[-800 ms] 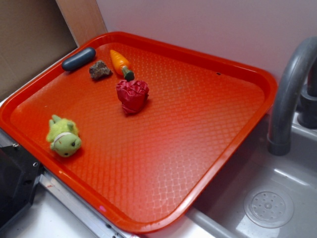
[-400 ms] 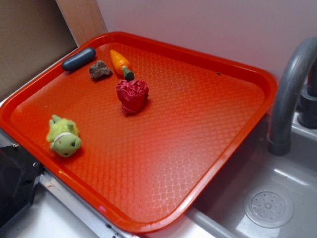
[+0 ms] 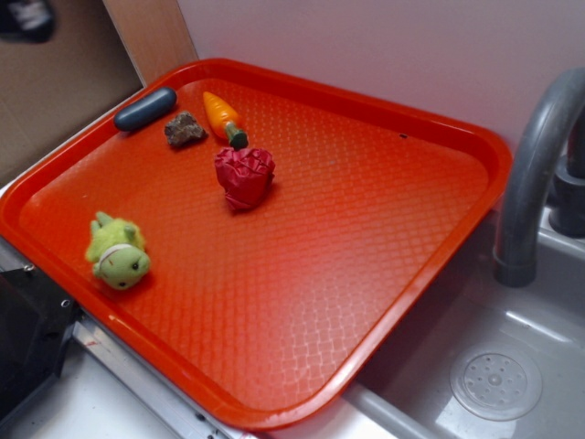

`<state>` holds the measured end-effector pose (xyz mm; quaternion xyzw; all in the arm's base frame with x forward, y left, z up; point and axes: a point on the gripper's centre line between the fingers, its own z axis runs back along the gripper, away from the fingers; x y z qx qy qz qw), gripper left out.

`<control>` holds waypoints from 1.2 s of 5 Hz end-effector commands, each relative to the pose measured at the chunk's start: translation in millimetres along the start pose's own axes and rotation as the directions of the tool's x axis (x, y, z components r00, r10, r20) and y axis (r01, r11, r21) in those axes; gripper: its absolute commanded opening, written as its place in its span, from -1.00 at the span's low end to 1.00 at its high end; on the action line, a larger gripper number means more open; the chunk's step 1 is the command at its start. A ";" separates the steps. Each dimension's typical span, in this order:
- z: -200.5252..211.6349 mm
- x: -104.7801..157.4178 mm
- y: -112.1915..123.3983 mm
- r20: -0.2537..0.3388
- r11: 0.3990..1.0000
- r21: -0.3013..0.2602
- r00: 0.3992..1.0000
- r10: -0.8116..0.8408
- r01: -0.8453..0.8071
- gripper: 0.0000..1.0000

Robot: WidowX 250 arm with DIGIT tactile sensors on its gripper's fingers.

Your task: Grab the red paper.

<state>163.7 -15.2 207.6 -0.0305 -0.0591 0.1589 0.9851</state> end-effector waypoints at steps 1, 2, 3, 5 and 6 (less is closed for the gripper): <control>-59.7 46.5 -37.8 0.060 0.999 -0.023 0.997 0.046 -0.044 1.00; -90.0 54.1 -52.6 0.050 1.000 -0.011 0.999 0.012 -0.011 1.00; -112.6 57.8 -62.2 0.050 0.999 0.024 0.998 -0.043 0.042 1.00; -144.5 58.9 -52.7 0.015 0.993 0.106 0.998 -0.058 0.056 1.00; -158.1 62.8 -43.8 -0.004 0.990 0.131 0.998 -0.058 0.058 1.00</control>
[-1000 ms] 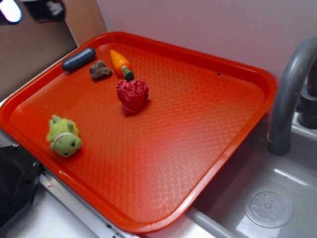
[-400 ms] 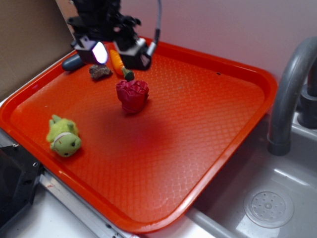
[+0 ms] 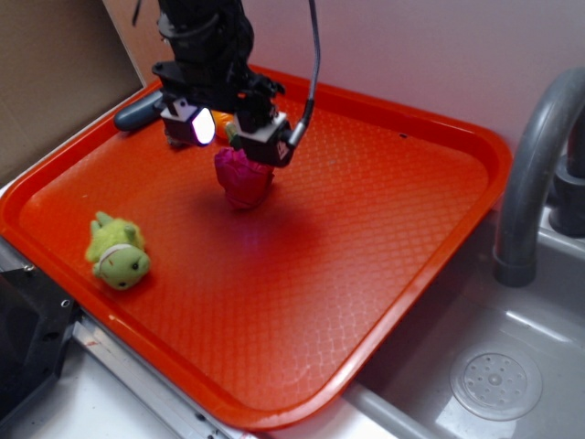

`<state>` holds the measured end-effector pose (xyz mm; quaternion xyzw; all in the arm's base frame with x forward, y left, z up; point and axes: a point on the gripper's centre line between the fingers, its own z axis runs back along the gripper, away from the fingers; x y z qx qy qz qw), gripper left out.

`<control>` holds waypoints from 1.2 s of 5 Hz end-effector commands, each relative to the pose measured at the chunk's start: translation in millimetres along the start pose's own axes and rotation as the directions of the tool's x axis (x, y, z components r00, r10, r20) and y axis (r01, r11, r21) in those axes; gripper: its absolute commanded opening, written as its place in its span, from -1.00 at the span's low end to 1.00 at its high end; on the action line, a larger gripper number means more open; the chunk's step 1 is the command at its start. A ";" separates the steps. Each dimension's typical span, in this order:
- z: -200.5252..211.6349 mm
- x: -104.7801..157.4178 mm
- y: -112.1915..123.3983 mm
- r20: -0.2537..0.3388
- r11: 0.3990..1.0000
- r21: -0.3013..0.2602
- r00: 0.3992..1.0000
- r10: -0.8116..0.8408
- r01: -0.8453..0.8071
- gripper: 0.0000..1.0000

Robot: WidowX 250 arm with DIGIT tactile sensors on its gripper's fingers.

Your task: Grab the red paper.

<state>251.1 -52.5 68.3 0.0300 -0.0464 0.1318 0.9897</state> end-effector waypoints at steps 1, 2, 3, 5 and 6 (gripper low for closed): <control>-18.7 3.8 5.8 0.008 1.000 0.025 1.000 -0.008 0.008 1.00; -24.8 3.9 1.3 0.023 0.999 -0.013 0.999 -0.048 0.049 1.00; -32.7 -0.4 -3.0 0.016 0.998 -0.003 0.998 -0.062 0.062 0.49; -32.0 -12.0 -5.7 0.032 0.998 0.021 0.998 -0.056 0.056 -1.00; -8.4 -13.3 -3.6 0.055 0.995 0.055 0.995 -0.082 0.079 -1.00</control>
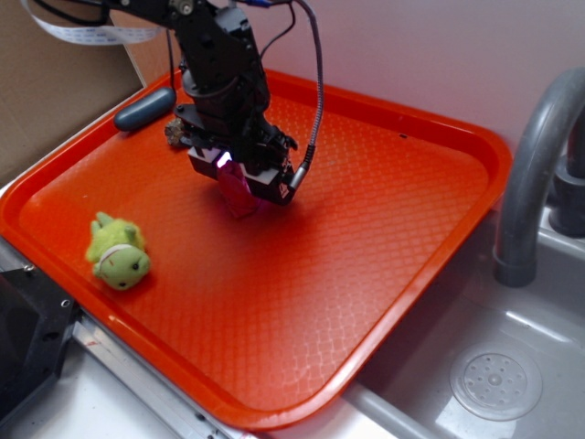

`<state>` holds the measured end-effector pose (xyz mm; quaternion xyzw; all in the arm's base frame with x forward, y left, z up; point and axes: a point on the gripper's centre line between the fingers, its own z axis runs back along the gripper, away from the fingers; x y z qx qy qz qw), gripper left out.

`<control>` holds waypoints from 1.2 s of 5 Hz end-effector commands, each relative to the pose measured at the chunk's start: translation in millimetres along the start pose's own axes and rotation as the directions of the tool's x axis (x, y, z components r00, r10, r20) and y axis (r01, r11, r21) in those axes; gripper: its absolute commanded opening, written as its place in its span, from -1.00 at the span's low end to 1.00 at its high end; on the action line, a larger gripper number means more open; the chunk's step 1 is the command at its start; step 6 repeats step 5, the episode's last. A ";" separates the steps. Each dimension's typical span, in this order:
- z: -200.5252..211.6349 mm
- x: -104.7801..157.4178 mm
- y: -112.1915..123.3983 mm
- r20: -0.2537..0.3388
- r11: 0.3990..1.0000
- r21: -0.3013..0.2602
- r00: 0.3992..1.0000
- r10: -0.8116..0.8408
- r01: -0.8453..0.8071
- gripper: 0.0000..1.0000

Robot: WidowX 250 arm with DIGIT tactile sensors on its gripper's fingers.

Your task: Grab the red paper.

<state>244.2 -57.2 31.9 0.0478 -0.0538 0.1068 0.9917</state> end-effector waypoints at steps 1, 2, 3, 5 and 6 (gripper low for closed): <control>71.7 5.0 11.4 -0.028 0.998 0.028 0.998 -0.057 0.058 -1.00; 111.5 6.6 19.9 -0.045 0.998 -0.044 0.998 -0.038 0.036 -1.00; 158.3 5.7 24.5 -0.039 0.990 -0.132 0.998 -0.052 0.046 -1.00; 181.2 10.4 39.1 -0.027 0.981 -0.194 0.999 -0.023 0.018 -1.00; 181.2 10.4 39.1 -0.027 0.981 -0.194 0.999 -0.023 0.018 -1.00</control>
